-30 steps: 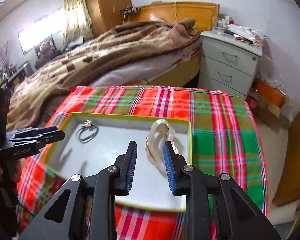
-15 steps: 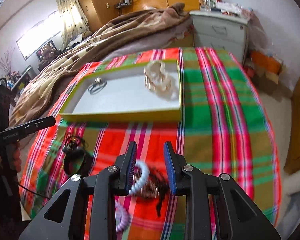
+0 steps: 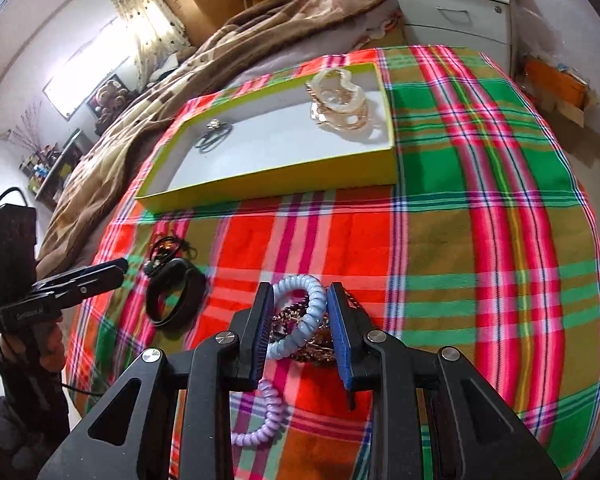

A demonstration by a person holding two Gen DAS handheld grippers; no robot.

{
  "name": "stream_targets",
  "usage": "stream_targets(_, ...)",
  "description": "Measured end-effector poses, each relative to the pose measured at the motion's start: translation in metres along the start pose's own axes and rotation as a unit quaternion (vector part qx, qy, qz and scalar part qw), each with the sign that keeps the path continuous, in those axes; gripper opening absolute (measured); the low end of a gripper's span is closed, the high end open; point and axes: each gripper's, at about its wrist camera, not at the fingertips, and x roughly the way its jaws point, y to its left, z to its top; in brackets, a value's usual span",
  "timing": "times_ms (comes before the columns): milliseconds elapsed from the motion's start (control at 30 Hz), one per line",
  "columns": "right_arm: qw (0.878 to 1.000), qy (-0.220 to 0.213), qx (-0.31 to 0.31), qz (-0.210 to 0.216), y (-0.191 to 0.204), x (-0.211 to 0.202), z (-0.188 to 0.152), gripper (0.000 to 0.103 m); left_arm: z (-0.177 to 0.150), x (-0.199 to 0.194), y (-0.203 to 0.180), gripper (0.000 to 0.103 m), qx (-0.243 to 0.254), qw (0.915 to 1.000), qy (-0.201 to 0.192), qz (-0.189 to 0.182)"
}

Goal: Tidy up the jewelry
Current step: 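Grasp the blue coil hair tie with the right tool while the left tool grasps the black watch band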

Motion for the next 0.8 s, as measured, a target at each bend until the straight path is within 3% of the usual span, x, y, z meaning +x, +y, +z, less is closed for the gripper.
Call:
stream_targets(200,1.000,0.005,-0.012,-0.011,0.008,0.000,-0.007,0.027,-0.003,0.001,0.000,0.054,-0.001,0.9999,0.006,0.008)
stream_targets(333,1.000,-0.001,-0.021,-0.022,0.015,-0.005,-0.010,0.011,-0.005,0.002,-0.001,0.054,0.002,0.9999,0.010,0.013)
stream_targets(500,0.999,-0.020,-0.023,-0.026,0.018,-0.015,-0.010,0.010,-0.006,0.003,-0.003,0.054,0.006,0.9998,0.011,0.016)
stream_targets(800,0.996,-0.091,-0.007,0.013,0.022,-0.043,-0.009,0.010,-0.010,0.011,-0.024,0.054,0.034,0.9991,0.022,0.009)
